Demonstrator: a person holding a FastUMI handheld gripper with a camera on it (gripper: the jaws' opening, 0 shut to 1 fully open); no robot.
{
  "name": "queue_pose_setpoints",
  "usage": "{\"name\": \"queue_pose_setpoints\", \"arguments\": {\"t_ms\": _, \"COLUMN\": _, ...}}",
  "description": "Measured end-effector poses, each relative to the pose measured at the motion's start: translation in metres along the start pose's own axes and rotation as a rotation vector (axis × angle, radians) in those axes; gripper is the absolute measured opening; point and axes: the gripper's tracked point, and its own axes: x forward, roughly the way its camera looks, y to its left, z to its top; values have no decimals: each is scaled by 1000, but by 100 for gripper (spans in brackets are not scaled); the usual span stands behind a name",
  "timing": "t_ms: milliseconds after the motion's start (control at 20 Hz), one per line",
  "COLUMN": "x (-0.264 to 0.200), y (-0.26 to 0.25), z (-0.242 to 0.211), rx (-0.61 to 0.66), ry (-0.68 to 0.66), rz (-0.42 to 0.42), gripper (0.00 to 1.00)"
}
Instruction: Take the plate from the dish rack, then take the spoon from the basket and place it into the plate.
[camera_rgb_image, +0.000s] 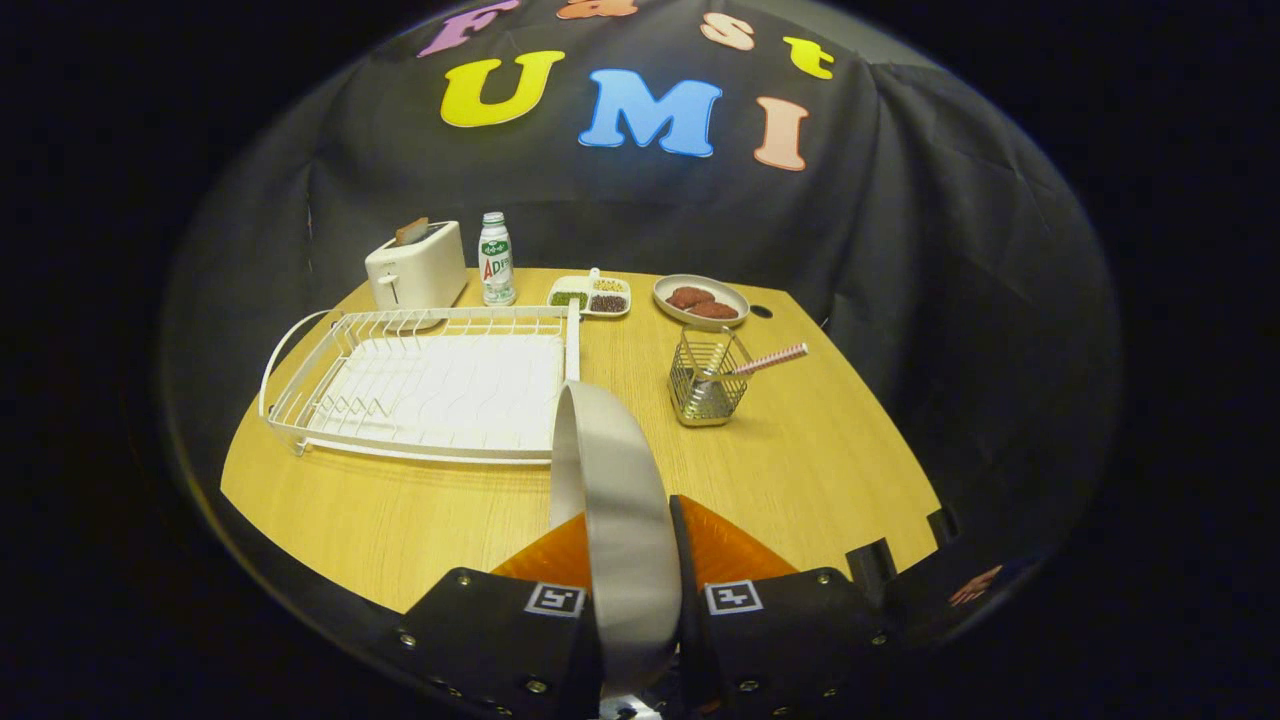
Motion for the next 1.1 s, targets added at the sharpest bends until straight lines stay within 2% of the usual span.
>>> {"name": "queue_pose_setpoints", "arguments": {"t_ms": 250, "x": 18, "y": 23, "z": -31, "rx": 164, "ry": 83, "rz": 115, "gripper": 29}}
{"name": "queue_pose_setpoints", "arguments": {"t_ms": 750, "x": 38, "y": 80, "z": -62, "rx": 558, "ry": 219, "rz": 357, "gripper": 29}}
{"name": "queue_pose_setpoints", "arguments": {"t_ms": 950, "x": 49, "y": 87, "z": -71, "rx": 639, "ry": 254, "rz": 399, "gripper": 32}}
{"name": "queue_pose_setpoints", "arguments": {"t_ms": 1100, "x": 54, "y": 86, "z": -77, "rx": 634, "ry": 270, "rz": 378, "gripper": 38}}
